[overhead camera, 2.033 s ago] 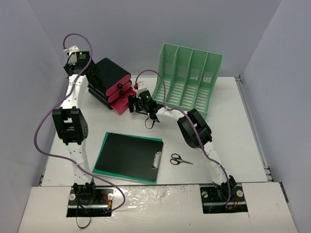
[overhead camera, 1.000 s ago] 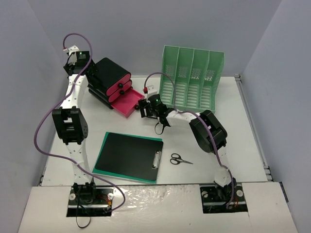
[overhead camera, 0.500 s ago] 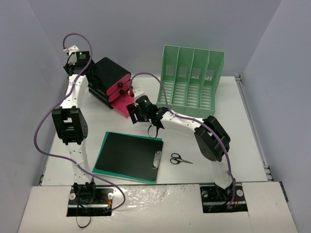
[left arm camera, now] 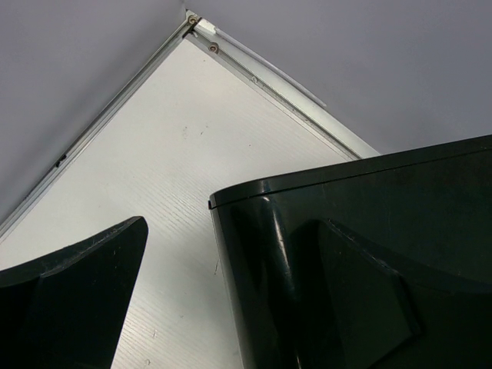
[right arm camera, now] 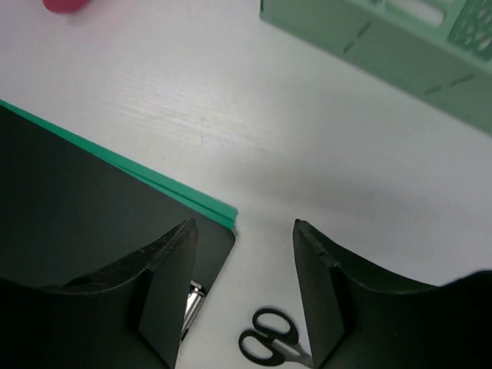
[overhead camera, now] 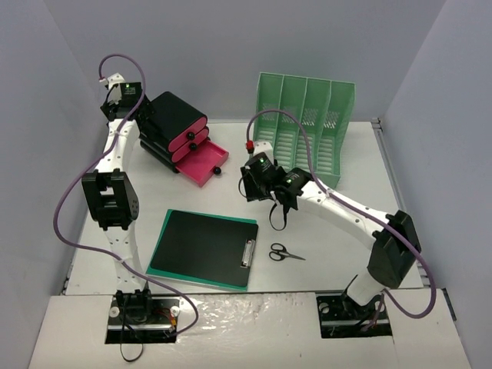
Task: Organize the desk
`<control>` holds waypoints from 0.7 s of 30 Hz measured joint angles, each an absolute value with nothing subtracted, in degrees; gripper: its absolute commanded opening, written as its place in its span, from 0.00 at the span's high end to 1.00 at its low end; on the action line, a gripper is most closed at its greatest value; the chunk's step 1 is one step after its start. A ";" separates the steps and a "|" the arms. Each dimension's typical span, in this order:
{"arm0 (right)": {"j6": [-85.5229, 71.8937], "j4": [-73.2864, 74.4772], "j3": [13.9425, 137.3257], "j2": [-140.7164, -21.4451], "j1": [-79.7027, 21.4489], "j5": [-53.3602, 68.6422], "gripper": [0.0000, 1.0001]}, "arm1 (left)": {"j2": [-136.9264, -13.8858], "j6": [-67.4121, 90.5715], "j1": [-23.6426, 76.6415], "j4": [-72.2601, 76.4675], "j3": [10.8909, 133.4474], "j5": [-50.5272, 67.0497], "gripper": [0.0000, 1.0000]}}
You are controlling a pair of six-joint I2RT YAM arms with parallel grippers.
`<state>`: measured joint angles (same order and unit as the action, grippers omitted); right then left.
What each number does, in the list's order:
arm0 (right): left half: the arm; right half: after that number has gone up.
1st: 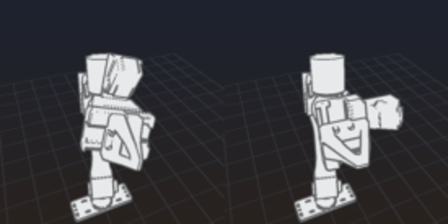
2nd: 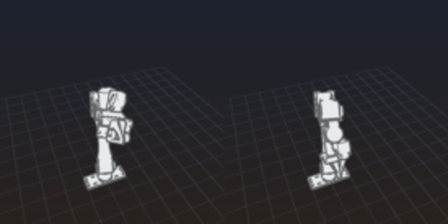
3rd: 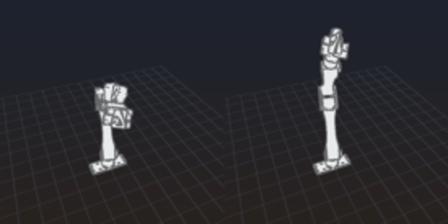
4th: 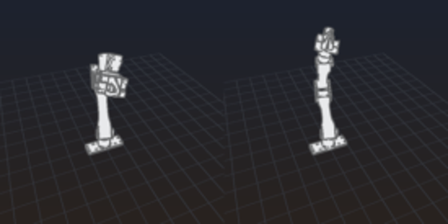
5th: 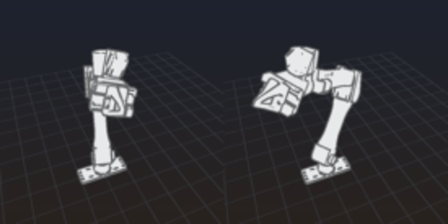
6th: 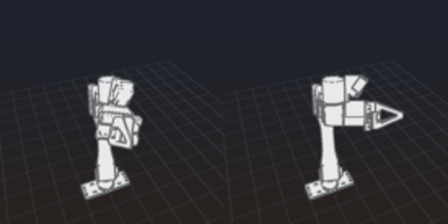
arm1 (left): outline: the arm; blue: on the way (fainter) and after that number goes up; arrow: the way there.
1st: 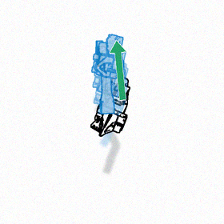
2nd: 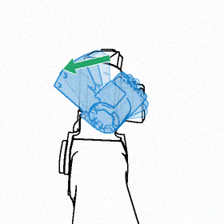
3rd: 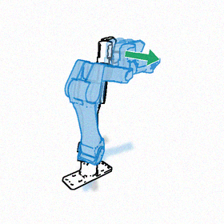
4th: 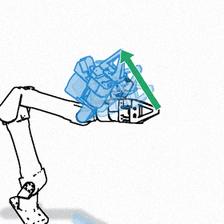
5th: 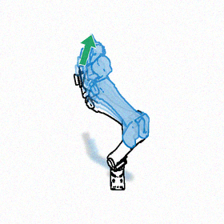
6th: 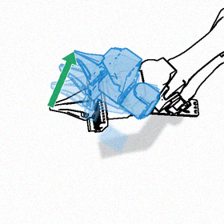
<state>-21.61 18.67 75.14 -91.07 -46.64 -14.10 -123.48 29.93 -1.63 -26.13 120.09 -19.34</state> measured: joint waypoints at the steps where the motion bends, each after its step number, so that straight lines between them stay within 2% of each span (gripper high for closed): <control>1: -22.79 19.52 73.48 -90.67 -46.76 -14.12 0.52 | -123.48 30.00 -1.63 -26.14 120.10 -19.31 0.10; 10: -34.05 27.37 56.68 -84.76 -48.80 -12.92 0.56 | -123.48 30.24 -1.63 -26.20 120.11 -19.07 0.10; 15: -38.80 28.05 53.99 -78.83 -50.74 -12.77 0.56 | -123.46 30.26 -1.63 -26.17 120.11 -18.85 0.10; 21: -41.67 28.32 50.90 -77.93 -53.50 -11.79 0.56 | -123.42 30.28 -1.63 -26.20 120.11 -18.83 0.10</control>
<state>-41.67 28.32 50.90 -77.93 -53.50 -11.79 -123.42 30.28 -1.63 -26.20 120.11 -18.83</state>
